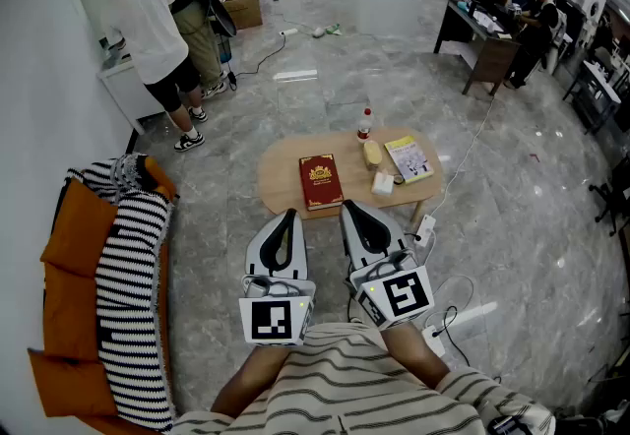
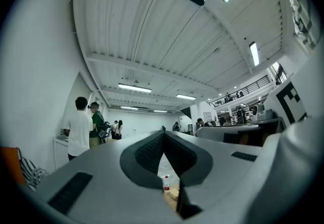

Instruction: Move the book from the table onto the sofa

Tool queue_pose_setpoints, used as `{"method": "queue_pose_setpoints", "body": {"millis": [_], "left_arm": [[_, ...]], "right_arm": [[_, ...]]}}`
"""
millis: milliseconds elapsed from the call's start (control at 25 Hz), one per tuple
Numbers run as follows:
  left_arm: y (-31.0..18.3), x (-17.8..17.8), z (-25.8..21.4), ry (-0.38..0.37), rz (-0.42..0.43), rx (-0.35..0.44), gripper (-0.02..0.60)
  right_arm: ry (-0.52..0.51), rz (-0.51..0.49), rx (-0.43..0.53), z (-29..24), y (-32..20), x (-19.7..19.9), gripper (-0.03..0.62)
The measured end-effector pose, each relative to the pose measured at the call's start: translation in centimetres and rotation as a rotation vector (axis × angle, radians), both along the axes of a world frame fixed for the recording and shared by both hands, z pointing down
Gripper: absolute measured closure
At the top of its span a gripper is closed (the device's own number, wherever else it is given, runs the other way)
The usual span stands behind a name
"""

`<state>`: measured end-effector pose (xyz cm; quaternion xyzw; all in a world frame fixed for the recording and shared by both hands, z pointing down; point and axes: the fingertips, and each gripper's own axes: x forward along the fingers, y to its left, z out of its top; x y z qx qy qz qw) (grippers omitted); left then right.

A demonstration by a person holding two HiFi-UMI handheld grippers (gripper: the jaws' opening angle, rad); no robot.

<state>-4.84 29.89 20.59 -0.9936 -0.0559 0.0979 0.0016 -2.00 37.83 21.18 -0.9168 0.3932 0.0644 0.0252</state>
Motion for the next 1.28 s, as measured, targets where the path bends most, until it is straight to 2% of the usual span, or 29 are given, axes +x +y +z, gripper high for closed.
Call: {"method": "queue_pose_setpoints", "body": {"millis": [480, 920, 1280], "left_arm": [[1.7, 1.6, 0.3, -0.019, -0.026, -0.011, 0.577], [6.0, 4.2, 2.0, -0.045, -0.068, -0.003, 0.577], [6.8, 6.9, 5.1, -0.129, -0.153, 0.017, 0.578]], "right_arm": [[-0.014, -0.011, -0.015, 0.2, 1.8, 1.6, 0.580], [-0.049, -0.043, 0.018, 1.8, 6.3, 4.5, 0.580], [-0.115, -0.062, 0.035, 4.5, 7.6, 8.6, 0.580]]}}
